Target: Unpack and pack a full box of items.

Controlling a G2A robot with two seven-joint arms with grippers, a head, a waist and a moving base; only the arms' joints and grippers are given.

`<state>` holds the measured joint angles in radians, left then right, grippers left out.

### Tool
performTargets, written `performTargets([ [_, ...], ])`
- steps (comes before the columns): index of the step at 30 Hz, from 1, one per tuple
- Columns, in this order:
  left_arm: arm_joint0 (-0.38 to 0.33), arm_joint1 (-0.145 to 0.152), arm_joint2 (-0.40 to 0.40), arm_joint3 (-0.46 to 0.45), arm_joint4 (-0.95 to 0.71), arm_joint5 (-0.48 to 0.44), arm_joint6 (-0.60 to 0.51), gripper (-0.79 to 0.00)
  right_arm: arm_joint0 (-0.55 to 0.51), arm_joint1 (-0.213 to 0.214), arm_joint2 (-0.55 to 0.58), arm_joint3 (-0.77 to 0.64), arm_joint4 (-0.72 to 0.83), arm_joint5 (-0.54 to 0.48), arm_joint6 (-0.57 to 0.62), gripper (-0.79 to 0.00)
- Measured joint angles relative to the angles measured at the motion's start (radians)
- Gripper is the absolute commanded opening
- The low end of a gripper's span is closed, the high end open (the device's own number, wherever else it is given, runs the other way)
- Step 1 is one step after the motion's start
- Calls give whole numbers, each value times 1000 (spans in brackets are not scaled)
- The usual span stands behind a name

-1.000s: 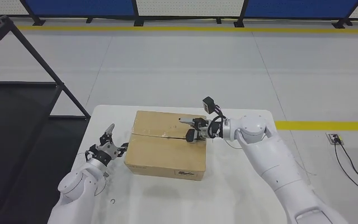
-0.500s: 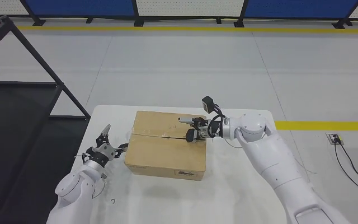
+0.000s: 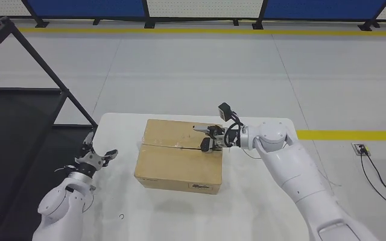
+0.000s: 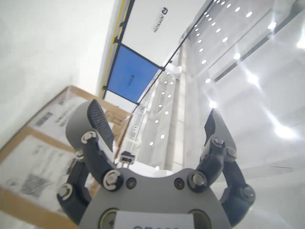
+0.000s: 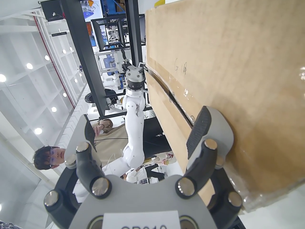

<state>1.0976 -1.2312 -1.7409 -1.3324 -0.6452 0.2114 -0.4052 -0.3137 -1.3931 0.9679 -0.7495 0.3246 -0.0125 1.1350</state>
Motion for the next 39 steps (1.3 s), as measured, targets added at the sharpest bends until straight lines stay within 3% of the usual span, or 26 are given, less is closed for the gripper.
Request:
performTargets([
  [5,81,17,22,-98,190,3,-41,0,14,-8,-12,18,5,-3,6,0],
  [9,85,20,33,-115,205,57,-50,0,23,-14,-18,36,11,-12,10,0],
  [17,-26,6,100,-12,33,161,-45,0,31,-21,-25,58,19,-28,12,0],
  [22,-106,-5,150,93,4,140,2,0,25,-20,-21,56,16,-30,5,0],
  [25,-146,-11,175,143,-13,130,23,-225,21,-19,-19,48,13,-24,2,0],
  [26,-156,-12,183,155,-15,131,25,-369,20,-19,-18,45,12,-23,1,0],
  [27,-165,-13,189,166,-16,130,27,-400,19,-18,-17,42,11,-21,0,0],
  [31,-192,-16,198,201,-30,109,32,-477,12,-16,-13,29,5,-16,-4,0],
  [39,-189,-7,158,188,-46,79,40,-437,8,-13,-9,14,-2,-7,-2,0],
])
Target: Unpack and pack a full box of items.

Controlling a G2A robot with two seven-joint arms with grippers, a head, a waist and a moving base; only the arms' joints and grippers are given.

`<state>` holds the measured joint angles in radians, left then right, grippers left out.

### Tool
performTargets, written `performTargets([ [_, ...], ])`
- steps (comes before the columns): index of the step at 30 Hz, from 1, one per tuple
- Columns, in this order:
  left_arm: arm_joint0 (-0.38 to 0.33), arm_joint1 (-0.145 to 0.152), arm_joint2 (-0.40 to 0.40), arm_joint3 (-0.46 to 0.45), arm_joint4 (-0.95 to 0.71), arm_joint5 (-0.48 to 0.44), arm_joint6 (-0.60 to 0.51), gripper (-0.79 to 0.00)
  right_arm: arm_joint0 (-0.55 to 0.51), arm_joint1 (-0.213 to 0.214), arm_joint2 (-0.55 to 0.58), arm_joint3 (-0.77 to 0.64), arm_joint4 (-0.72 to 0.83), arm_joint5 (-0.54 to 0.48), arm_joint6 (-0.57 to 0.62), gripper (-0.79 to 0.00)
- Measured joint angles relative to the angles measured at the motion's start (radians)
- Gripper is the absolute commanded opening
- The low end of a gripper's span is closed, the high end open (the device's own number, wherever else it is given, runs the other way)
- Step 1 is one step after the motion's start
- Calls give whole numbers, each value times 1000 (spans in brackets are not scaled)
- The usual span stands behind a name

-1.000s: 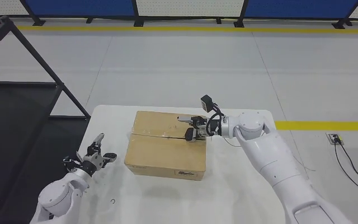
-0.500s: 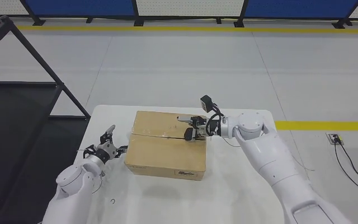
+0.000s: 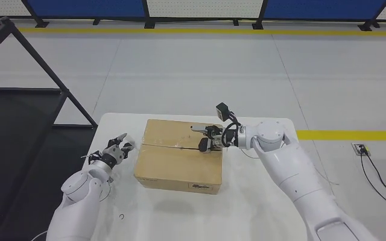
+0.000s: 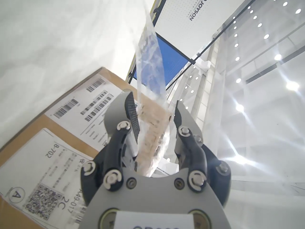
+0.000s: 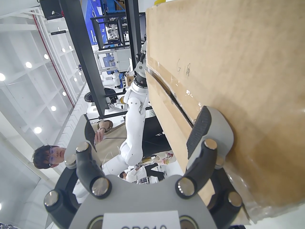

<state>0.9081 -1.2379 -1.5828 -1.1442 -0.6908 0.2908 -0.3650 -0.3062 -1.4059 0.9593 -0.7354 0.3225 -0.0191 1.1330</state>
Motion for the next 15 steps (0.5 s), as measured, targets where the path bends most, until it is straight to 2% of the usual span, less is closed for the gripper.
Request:
performTargets([
  [12,67,15,-55,-99,7,-22,14,-382,13,-5,-5,14,1,-7,13,0],
  [15,95,19,-79,-135,1,-41,16,-403,18,-7,-7,21,1,-8,14,0],
])
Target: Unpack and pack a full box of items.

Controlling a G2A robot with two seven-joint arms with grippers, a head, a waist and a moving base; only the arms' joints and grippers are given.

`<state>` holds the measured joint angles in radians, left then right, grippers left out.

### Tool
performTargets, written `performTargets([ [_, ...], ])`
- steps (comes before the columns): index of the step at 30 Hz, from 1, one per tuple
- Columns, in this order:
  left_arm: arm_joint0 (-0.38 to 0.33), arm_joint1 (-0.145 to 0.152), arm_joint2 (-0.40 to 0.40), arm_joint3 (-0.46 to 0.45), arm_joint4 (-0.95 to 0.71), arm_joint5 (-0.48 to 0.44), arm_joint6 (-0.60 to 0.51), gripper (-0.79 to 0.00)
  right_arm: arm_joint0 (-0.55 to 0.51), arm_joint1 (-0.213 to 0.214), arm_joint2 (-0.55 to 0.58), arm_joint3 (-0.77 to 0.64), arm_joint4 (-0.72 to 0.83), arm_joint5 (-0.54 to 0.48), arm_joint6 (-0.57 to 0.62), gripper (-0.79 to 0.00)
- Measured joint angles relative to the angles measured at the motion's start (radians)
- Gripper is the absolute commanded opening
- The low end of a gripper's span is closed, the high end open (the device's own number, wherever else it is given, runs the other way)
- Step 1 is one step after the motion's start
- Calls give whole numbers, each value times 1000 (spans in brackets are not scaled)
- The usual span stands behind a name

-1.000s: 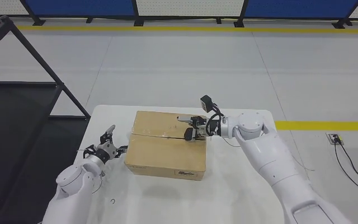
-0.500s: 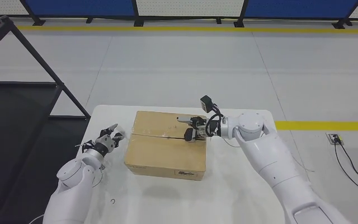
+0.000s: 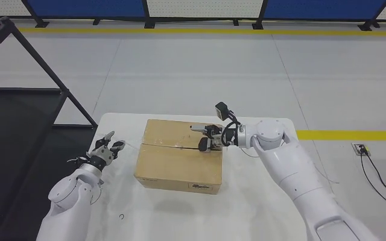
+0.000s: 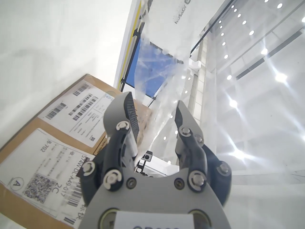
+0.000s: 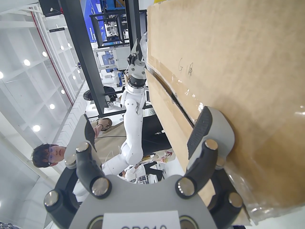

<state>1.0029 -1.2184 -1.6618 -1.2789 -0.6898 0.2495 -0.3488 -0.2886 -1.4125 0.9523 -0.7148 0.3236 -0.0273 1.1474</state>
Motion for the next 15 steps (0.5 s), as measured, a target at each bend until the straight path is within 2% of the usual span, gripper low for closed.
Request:
performTargets([
  [2,20,1,-13,-30,-13,-14,3,-437,4,-2,-2,4,0,-1,3,0],
  [6,41,2,-18,-74,-17,-24,21,-453,13,-6,-8,14,2,-6,9,0],
  [15,86,6,-15,-151,22,-53,43,-443,21,-11,-10,42,8,-25,12,0],
])
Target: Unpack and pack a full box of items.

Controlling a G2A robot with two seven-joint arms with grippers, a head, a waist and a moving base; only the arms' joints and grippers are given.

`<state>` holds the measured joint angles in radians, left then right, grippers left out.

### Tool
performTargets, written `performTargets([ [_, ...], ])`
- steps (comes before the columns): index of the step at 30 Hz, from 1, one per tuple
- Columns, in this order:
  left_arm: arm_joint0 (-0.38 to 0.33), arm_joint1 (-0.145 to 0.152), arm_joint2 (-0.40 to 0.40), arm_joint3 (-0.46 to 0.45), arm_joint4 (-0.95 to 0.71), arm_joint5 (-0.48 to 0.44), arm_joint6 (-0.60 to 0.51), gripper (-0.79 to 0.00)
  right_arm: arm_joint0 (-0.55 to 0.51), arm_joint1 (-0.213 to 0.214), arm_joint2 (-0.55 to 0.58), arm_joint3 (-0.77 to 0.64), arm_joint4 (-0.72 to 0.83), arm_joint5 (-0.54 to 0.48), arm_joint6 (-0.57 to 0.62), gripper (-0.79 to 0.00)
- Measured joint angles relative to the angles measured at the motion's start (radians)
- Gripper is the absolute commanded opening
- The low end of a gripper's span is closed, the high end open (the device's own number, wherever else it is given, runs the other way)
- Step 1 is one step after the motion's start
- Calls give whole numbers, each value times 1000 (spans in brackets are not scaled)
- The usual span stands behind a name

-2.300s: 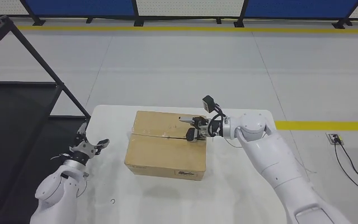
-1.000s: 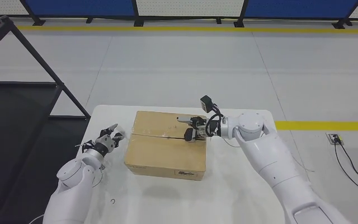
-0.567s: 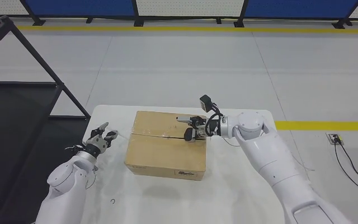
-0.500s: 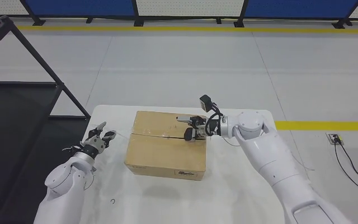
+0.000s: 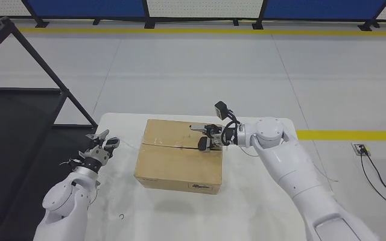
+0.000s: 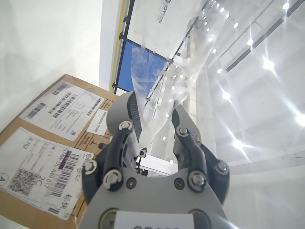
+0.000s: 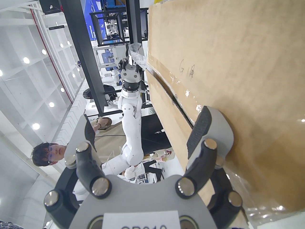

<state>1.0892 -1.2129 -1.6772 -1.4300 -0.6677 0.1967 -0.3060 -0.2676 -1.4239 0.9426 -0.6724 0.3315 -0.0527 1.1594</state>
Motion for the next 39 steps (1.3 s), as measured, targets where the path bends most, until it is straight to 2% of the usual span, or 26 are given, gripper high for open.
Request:
performTargets([
  [7,85,3,-29,-142,6,-45,4,-431,3,-4,-3,9,3,-4,5,0],
  [13,107,0,-2,-235,49,-105,47,-419,7,-9,-7,20,6,-13,12,0],
  [23,25,-4,110,-221,151,-72,37,-422,-16,1,15,22,9,-35,9,0],
  [32,6,-11,222,-245,233,-55,27,-419,-44,11,35,-3,10,-37,10,0],
  [39,10,-13,248,-240,260,-48,19,-416,-56,17,45,-13,12,-41,14,0],
])
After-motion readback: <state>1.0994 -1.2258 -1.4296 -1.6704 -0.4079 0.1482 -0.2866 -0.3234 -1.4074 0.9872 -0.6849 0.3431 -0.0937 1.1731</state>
